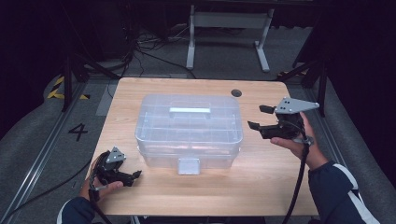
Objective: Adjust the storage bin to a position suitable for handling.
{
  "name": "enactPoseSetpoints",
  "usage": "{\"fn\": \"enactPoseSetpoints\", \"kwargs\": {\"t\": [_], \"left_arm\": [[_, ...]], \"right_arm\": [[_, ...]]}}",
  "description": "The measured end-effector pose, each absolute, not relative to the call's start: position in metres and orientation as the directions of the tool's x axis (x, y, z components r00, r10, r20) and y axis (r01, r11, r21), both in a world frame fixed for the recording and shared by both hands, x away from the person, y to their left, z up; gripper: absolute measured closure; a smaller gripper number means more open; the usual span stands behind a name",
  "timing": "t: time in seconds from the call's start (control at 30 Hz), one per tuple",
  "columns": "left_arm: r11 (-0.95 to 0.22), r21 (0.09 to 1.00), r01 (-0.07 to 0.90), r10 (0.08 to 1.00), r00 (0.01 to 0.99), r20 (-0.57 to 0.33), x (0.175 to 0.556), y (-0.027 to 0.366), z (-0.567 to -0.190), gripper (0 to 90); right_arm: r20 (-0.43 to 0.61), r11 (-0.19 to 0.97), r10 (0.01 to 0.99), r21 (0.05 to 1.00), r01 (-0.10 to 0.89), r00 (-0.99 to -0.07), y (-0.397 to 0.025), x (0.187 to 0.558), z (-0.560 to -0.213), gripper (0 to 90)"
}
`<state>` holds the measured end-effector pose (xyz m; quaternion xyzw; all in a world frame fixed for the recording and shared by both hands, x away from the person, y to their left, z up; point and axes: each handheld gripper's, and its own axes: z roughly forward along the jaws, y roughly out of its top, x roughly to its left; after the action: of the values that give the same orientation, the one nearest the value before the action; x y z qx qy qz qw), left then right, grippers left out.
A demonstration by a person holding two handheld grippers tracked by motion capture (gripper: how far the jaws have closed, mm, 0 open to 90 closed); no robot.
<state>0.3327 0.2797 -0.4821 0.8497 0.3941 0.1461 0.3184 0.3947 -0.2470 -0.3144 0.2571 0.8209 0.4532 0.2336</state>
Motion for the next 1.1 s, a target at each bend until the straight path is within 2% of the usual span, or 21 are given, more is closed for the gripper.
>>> {"fn": "enactPoseSetpoints", "kwargs": {"t": [0.53,0.63,1.1], "left_arm": [[-0.483,0.656,0.58,0.764,0.645,-0.007,0.332,0.279,-0.482,2.3],[-0.483,0.656,0.58,0.765,0.644,-0.007,0.332,0.279,-0.482,2.3],[-0.485,0.657,0.577,0.763,0.646,-0.004,0.333,0.28,-0.482,2.3]], "right_arm": [[-0.156,0.494,0.567,0.85,0.183,-0.809,-0.207,0.405,-0.313,31.3],[-0.148,0.498,0.549,0.848,0.18,-0.823,-0.2,0.406,-0.313,35.5],[-0.152,0.511,0.485,0.849,0.138,-0.861,-0.167,0.414,-0.312,43.1]]}}
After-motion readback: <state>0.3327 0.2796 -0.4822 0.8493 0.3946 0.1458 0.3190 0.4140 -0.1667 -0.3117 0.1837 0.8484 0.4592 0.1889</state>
